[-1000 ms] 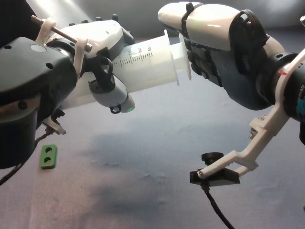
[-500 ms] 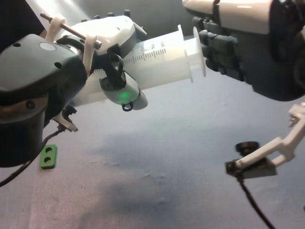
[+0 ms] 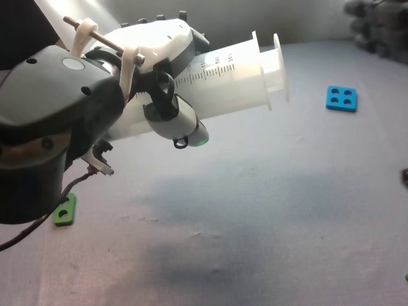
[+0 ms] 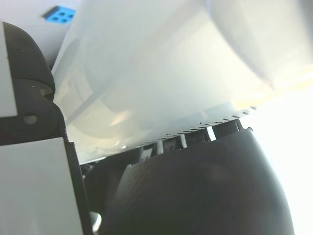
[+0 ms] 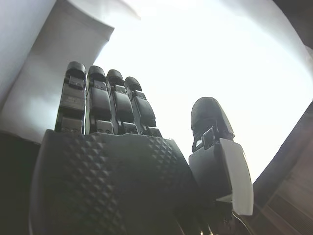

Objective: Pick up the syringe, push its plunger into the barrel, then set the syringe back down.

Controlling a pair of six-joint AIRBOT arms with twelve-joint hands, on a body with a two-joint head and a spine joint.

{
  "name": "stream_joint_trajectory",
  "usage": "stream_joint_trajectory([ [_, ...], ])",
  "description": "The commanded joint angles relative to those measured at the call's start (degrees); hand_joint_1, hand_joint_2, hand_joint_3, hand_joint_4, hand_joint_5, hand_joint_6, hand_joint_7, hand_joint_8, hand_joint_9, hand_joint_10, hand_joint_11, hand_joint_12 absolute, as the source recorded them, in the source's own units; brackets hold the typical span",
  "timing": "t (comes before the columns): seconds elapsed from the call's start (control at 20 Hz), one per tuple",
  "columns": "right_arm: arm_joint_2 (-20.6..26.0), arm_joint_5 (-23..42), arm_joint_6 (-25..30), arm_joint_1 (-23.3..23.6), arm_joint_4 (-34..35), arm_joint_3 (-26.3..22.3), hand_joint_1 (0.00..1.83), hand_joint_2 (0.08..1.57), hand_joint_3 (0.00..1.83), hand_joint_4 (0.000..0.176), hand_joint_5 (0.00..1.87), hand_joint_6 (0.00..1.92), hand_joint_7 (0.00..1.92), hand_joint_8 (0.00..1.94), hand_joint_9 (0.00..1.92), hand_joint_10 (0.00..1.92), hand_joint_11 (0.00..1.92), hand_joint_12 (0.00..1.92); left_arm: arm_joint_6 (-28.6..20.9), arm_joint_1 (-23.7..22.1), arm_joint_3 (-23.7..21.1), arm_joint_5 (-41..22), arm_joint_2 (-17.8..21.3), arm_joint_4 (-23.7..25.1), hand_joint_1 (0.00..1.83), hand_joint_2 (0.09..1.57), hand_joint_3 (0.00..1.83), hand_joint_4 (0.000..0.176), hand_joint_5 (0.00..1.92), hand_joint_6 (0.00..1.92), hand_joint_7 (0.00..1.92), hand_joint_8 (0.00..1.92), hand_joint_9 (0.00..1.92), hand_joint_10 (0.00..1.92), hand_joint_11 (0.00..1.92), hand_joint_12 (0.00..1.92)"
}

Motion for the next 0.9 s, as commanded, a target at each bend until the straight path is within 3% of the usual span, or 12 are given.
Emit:
stream_joint_trajectory([
  [0.0, 0.7, 2.1, 0.3, 1.0, -3.7, 0.5, 0.00, 1.29, 0.00, 0.000, 0.06, 0.01, 0.03, 0.00, 0.00, 0.00, 0.00, 0.00, -0.5, -0.4, 0.0, -2.0, 0.1, 4.7, 1.38, 1.10, 0.00, 0.000, 0.90, 0.97, 1.05, 0.89, 0.97, 1.12, 1.00, 0.43],
  [0.15, 2.4, 6.2, -0.8, -0.2, -11.4, 3.4, 0.00, 1.29, 0.00, 0.000, 0.05, 0.00, 0.04, 0.00, 0.00, 0.00, 0.00, 0.00, -0.7, 0.4, 0.0, -1.4, 0.4, 5.9, 1.38, 1.10, 0.00, 0.000, 0.89, 0.99, 1.04, 0.89, 0.98, 1.12, 1.00, 0.43],
  [0.3, 2.4, 21.9, -0.9, -2.0, -16.1, 9.5, 0.00, 1.29, 0.00, 0.000, 0.05, 0.00, 0.03, 0.00, 0.00, 0.00, 0.00, 0.00, -0.4, 1.7, 0.1, 0.4, 0.8, 7.4, 1.38, 1.09, 0.00, 0.000, 0.91, 0.95, 1.05, 0.88, 0.98, 1.11, 1.00, 0.44],
  [0.4, 2.3, 26.1, -2.3, -2.8, -16.1, 11.7, 0.00, 1.29, 0.00, 0.000, 0.05, 0.00, 0.03, 0.00, 0.00, 0.00, 0.00, 0.00, 0.2, 2.6, 0.2, 2.1, 0.9, 8.4, 1.38, 1.09, 0.00, 0.000, 0.91, 0.95, 1.06, 0.88, 0.98, 1.11, 1.00, 0.44],
  [0.7, 1.8, 36.6, -32.1, -1.7, -16.1, 12.8, 0.00, 1.29, 0.00, 0.000, 0.07, 0.01, 0.04, 0.00, 0.00, 0.00, 0.00, 0.00, 1.0, 5.5, 0.3, 5.7, 1.2, 11.2, 1.38, 1.09, 0.00, 0.000, 0.90, 0.97, 1.06, 0.86, 0.99, 1.08, 1.02, 0.44],
  [0.85, -1.0, 41.6, -55.6, -2.3, -16.1, 12.9, 0.00, 1.29, 0.00, 0.000, 0.07, 0.01, 0.05, 0.01, 0.01, 0.01, 0.00, 0.00, 1.0, 7.3, 0.0, 6.4, 1.2, 12.1, 1.38, 1.09, 0.00, 0.000, 0.91, 0.95, 1.05, 0.88, 1.00, 1.07, 1.02, 0.44],
])
